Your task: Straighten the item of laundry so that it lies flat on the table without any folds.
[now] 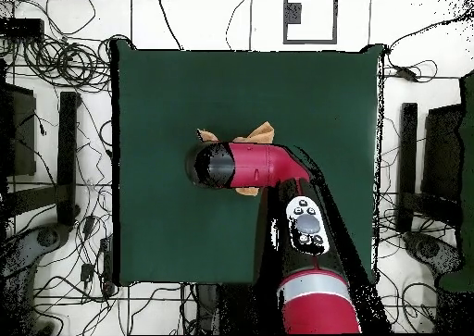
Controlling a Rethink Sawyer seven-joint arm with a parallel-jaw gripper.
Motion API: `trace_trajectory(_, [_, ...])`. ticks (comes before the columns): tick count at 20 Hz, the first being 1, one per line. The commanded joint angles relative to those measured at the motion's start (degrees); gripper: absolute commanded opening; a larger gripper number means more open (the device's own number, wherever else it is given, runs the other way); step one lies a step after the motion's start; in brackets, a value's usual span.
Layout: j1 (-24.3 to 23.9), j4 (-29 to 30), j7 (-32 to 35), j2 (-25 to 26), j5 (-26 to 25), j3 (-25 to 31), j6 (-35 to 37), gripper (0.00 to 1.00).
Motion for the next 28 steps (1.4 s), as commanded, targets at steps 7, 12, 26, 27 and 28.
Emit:
trace_trajectory(7, [3.1,4.1,14.4,-1.6,3.0,-2.5,-0.1,1.00])
trace_trajectory(12, [3.2,4.3,13.8,-1.9,3.0,-2.7,-0.7,1.00])
trace_trajectory(26, [1.5,4.5,11.4,-1.1,3.2,-1.1,-1.5,1.00])
trace_trajectory(27, [1.3,4.3,11.2,-1.0,3.2,-0.9,-1.5,1.00])
trace_trajectory(28, [1.2,4.2,10.9,-0.9,3.2,-0.7,-1.4,1.00])
